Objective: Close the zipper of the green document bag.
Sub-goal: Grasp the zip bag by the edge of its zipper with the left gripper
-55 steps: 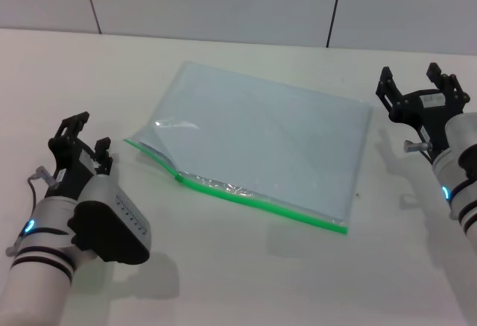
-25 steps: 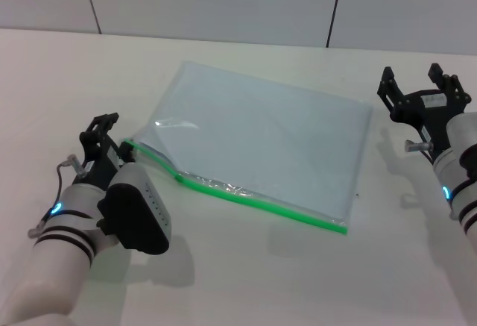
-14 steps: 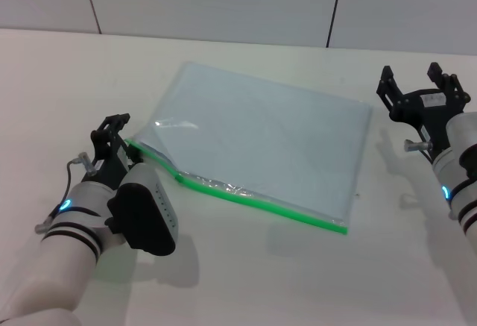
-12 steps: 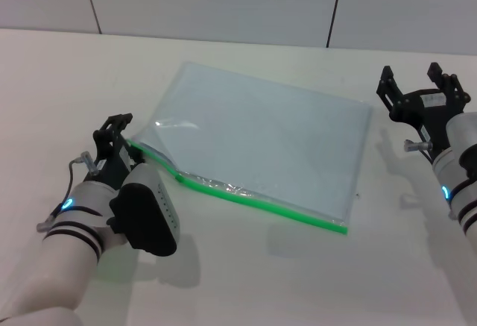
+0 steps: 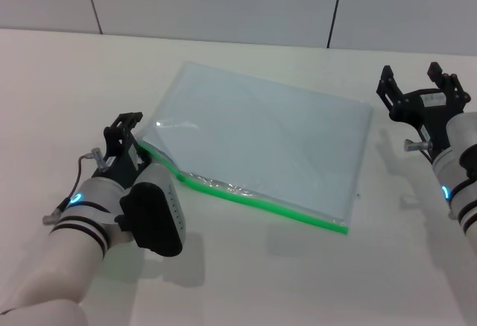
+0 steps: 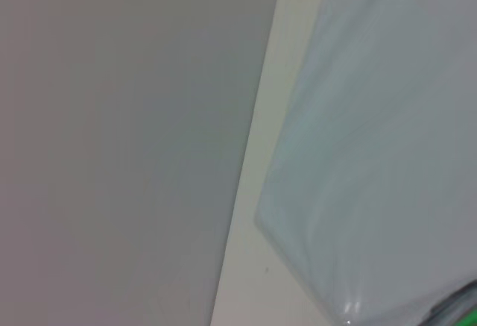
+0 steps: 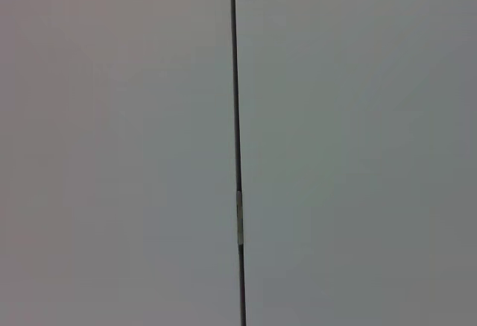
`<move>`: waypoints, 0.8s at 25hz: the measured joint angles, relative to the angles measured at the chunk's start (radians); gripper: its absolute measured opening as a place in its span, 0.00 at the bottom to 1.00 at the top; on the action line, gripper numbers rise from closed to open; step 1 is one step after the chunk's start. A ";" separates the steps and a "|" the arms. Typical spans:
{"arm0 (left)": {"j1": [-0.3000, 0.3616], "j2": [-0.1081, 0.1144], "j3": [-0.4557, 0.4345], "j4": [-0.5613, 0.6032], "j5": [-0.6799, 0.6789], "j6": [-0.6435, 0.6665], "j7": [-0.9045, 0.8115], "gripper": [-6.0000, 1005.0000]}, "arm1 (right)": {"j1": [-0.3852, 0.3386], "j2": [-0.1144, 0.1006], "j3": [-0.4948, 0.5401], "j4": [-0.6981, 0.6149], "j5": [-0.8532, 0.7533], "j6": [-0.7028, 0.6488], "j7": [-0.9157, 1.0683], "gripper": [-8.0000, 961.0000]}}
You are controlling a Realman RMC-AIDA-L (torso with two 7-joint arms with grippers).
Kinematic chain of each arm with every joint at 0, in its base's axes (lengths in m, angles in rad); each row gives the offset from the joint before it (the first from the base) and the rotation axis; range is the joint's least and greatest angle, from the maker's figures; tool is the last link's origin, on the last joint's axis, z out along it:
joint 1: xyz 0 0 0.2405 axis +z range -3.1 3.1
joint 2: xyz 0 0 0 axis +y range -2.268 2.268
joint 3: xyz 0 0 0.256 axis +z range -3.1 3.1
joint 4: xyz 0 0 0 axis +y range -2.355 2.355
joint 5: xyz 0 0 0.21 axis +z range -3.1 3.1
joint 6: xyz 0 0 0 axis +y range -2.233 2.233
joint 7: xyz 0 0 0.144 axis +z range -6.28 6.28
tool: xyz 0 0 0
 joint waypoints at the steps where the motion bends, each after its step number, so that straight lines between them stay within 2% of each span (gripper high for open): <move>1: -0.001 0.000 0.000 0.000 0.000 0.003 0.004 0.56 | 0.000 0.000 0.000 0.000 0.000 0.000 0.000 0.82; 20: -0.005 -0.002 0.001 0.012 0.059 0.037 0.056 0.55 | 0.003 0.000 -0.003 0.000 0.000 -0.003 -0.004 0.82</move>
